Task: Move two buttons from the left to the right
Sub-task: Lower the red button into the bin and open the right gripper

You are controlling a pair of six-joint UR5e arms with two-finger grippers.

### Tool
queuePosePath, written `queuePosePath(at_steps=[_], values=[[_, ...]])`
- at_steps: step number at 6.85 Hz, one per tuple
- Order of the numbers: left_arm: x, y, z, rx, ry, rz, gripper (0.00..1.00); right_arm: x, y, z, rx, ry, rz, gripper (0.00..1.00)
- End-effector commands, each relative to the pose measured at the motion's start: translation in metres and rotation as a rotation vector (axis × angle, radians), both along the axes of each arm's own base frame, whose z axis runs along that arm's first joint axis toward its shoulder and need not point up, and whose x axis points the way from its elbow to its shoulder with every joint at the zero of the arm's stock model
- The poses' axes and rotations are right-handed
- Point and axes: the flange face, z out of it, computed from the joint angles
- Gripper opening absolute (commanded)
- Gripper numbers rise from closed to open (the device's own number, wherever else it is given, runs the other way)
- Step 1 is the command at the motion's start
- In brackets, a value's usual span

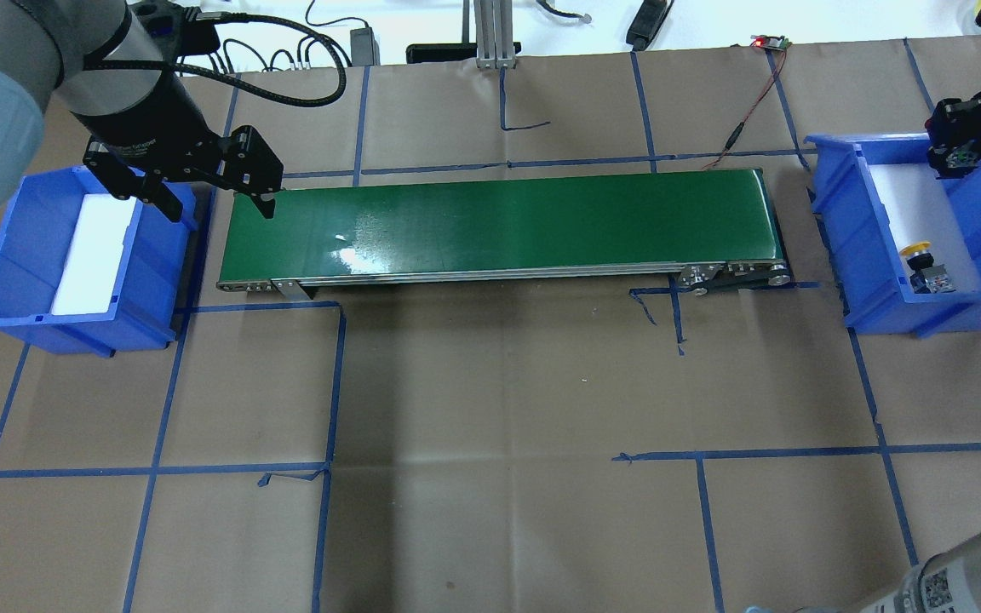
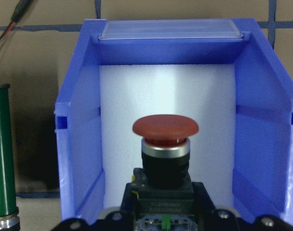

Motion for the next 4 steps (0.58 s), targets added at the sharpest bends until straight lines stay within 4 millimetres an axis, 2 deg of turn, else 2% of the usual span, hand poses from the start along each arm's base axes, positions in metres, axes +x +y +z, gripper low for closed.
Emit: queuePosePath(at_steps=[1, 4], values=[[0.000, 0.000, -0.001, 0.001, -0.001, -0.001, 1.00, -0.020, -0.027, -0.068, 0.079, -0.033, 0.011, 0.05], [0.000, -0.001, -0.002, 0.004, 0.001, 0.000, 1.00, -0.017, -0.037, -0.123, 0.121, -0.050, 0.060, 0.07]])
